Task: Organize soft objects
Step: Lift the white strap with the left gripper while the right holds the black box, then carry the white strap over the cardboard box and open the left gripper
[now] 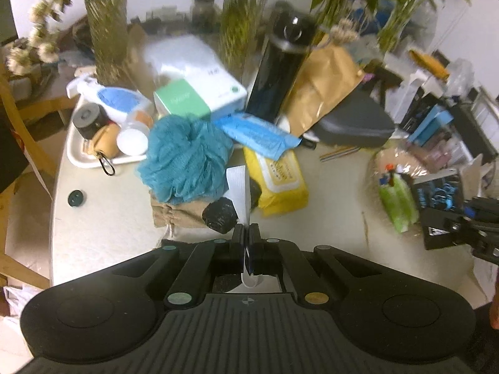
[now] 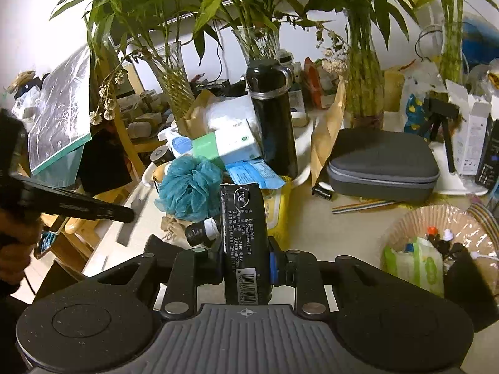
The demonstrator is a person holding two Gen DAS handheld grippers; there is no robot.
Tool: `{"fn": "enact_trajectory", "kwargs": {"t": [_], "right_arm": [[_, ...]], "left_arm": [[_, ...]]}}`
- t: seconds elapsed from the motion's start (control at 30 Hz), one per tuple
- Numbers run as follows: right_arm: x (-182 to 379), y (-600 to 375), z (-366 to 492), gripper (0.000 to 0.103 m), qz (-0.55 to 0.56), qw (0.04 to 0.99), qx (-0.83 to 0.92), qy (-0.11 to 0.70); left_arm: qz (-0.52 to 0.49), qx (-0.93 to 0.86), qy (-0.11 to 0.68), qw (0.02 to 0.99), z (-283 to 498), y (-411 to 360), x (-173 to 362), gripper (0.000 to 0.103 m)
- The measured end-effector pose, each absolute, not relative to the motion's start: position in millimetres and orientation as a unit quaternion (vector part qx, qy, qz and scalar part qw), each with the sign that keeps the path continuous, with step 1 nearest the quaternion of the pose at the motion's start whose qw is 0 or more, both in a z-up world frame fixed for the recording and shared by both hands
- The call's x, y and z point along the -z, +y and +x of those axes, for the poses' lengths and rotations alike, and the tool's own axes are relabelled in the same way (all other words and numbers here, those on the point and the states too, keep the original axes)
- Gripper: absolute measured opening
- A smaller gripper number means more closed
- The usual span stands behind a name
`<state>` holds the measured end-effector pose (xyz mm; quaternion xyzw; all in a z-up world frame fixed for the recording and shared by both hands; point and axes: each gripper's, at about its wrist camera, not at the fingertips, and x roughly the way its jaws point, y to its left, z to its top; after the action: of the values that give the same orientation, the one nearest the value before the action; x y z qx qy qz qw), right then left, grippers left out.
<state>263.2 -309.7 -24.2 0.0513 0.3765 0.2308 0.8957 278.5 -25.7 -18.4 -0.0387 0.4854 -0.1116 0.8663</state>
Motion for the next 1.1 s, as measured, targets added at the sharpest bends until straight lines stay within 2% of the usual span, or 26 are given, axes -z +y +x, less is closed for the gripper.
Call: {"fn": "enact_trajectory", "kwargs": {"t": [0.73,1.1], "right_arm": [[-22.7,-272.6,184.3,0.028,-0.001,0.884,-0.293,0.363],[-23.8,-270.4,157.5,0.028,-0.004,0.878,-0.305,0.368]], "left_arm": [[-0.027,0.145,0.411,0.9,165.5,3.2,-44.2,0.003],[-0.029,0.187,0.415,0.89,122.0,4.5,-44.1,0.003]]}}
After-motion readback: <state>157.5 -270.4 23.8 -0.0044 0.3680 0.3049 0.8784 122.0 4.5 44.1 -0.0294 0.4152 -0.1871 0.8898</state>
